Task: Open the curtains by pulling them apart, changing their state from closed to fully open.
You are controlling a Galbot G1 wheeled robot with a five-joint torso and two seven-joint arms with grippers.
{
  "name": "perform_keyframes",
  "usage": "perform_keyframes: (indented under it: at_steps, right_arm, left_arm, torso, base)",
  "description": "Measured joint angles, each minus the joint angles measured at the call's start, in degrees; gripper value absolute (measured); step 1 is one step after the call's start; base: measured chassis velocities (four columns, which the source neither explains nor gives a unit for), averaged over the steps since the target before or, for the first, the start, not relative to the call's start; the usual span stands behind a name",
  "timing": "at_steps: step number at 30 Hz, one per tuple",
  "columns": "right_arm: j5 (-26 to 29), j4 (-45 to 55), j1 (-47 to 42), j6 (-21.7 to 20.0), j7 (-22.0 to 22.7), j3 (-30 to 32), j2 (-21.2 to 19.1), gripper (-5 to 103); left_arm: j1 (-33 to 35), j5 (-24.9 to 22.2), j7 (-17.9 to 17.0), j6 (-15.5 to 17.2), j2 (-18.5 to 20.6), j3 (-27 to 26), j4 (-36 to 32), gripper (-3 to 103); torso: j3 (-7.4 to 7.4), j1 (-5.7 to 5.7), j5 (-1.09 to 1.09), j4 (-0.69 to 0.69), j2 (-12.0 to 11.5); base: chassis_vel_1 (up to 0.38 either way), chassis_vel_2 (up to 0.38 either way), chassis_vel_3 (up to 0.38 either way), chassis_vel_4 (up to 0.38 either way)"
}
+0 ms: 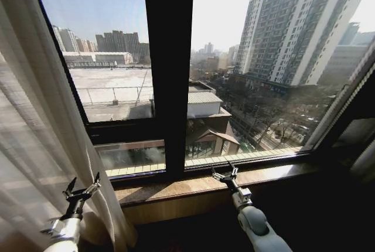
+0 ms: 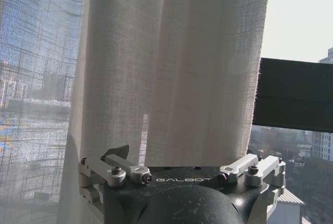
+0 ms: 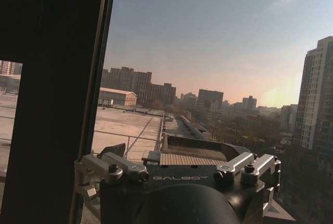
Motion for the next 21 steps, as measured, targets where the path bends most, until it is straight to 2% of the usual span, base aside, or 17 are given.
perform_keyframes:
  at_steps: [21]
  right_arm:
    - [0.0,0.0,0.0,0.0,0.0,0.0,0.0,100]
  left_arm:
    - [0.0,0.0,0.0,0.0,0.0,0.0,0.0,100]
  torso:
    - [0.0,0.0,0.0,0.0,0.0]
  base:
    - [0.0,0.0,0.0,0.0]
